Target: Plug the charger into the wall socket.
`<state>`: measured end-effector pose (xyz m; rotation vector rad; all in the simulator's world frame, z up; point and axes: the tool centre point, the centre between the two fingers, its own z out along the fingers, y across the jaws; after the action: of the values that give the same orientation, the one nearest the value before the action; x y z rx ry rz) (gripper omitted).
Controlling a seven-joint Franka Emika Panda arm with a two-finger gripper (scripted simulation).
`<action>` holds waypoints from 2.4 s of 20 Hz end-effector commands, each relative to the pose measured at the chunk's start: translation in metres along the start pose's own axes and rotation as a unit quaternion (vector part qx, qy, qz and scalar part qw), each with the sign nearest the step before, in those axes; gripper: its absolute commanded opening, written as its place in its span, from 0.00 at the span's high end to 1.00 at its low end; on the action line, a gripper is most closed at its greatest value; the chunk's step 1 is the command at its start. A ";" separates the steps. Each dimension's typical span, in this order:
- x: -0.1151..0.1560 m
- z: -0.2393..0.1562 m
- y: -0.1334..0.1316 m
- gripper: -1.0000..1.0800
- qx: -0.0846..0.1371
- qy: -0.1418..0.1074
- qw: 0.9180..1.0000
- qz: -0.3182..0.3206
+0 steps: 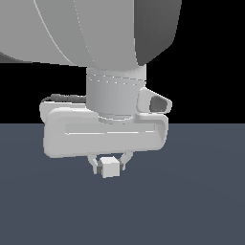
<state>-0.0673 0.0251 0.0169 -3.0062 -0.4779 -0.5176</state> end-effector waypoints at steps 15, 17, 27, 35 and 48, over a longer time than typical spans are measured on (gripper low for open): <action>0.054 -0.028 0.010 1.00 -0.043 0.004 0.991 0.125; 0.062 -0.032 0.013 1.00 -0.050 0.004 0.988 0.144; 0.089 -0.048 0.027 1.00 -0.077 0.003 0.973 0.217; 0.098 -0.053 0.034 1.00 -0.088 0.001 0.966 0.245; 0.102 -0.052 0.037 1.00 -0.088 0.000 0.965 0.247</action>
<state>0.0175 0.0149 0.0998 -3.1145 0.3369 -0.5369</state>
